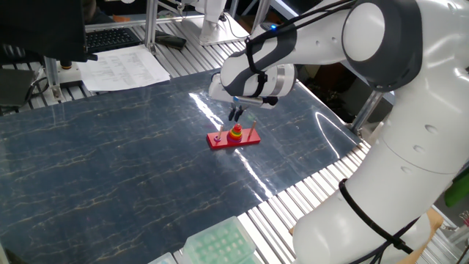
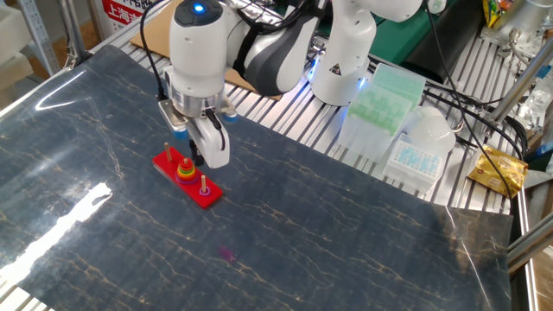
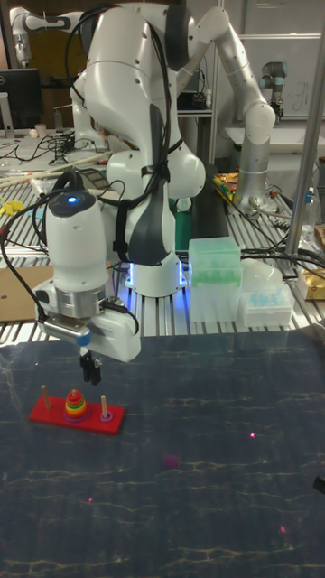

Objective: Take out one Hanoi block and throw it aside

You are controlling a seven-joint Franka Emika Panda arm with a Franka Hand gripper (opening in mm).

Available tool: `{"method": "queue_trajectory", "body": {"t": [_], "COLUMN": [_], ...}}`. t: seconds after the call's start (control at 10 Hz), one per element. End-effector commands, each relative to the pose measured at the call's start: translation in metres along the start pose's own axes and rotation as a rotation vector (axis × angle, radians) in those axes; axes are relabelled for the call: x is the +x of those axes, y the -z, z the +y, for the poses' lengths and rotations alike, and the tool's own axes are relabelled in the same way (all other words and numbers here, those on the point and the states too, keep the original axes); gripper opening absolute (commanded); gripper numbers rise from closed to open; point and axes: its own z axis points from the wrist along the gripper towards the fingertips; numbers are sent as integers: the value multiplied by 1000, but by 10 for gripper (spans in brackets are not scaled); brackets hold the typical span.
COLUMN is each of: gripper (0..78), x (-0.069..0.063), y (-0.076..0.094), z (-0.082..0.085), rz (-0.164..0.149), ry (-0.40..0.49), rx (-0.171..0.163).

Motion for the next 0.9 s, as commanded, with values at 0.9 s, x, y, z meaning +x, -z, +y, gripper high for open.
{"method": "queue_trajectory", "body": {"t": [0.9], "gripper": [12], "x": [0], "y": [3], "z": [9], "rz": [4], "ry": [-20], "rx": [2]}}
